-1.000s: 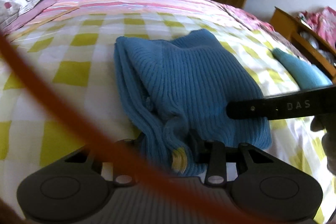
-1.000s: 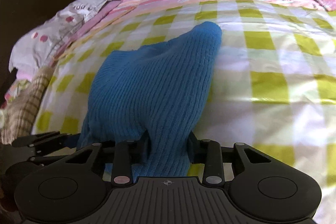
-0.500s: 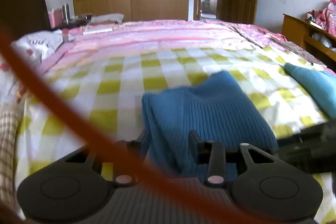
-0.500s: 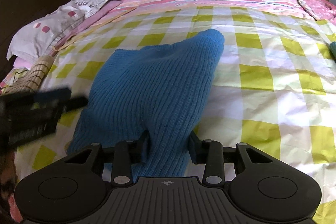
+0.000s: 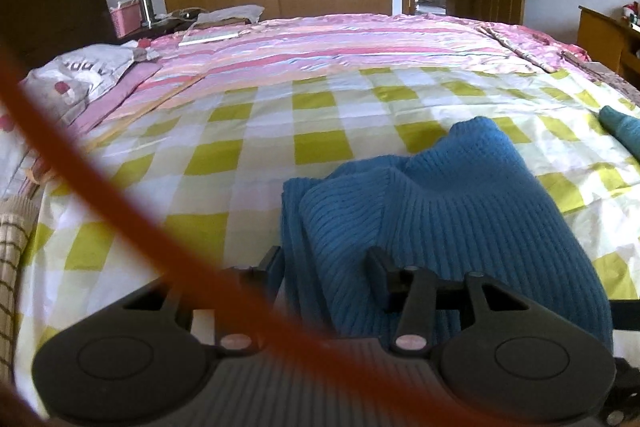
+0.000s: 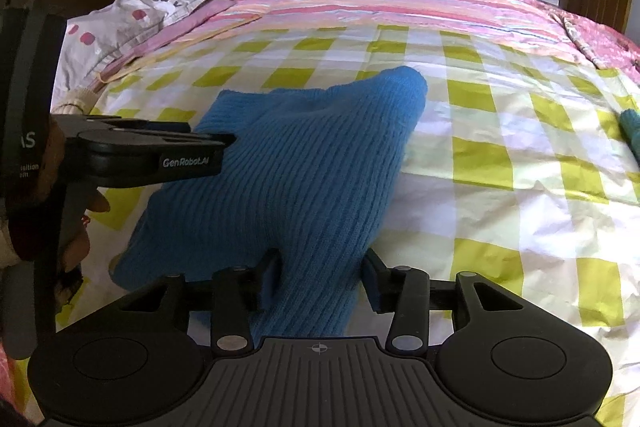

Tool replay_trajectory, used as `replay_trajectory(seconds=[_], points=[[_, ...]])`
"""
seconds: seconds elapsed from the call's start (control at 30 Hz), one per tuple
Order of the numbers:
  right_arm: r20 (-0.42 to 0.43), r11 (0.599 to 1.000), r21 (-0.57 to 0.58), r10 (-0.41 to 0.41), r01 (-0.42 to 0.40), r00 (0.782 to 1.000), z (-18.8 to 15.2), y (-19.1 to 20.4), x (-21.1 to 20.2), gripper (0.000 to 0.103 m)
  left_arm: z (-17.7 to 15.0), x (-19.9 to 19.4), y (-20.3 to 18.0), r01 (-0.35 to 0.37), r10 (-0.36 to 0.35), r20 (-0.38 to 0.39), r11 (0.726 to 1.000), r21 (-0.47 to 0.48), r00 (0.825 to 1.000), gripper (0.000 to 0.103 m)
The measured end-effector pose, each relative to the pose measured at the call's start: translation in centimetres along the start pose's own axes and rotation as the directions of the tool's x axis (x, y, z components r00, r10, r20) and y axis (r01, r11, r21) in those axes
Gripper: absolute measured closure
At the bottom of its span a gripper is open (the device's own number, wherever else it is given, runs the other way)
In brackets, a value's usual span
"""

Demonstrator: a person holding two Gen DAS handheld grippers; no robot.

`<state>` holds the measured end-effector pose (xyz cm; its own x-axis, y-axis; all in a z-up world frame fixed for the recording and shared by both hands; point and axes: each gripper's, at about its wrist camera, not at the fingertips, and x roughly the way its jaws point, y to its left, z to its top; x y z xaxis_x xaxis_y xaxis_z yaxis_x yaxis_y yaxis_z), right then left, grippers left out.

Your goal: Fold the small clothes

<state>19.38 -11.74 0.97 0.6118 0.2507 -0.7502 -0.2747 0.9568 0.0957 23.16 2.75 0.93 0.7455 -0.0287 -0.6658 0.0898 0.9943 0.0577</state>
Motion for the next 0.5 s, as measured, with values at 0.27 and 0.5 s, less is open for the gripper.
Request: replay_trajectory(seconds=[0.27,0.5], points=[[0.021,0.999,-0.017,-0.029,0.030,0.999,-0.1,0.5,-1.4,0.057,-0.3,-1.4,0.7,-0.030,0.030,-0.016,0.999,-0.037,0.999,0.050],[0.038,0.997,-0.040,-0.063,0.065,0.997,-0.8,1.2,-2.8,0.057,-2.0,-5.1,0.7,-0.041,0.041,-0.002,0.999,-0.035,0.999,0.050]])
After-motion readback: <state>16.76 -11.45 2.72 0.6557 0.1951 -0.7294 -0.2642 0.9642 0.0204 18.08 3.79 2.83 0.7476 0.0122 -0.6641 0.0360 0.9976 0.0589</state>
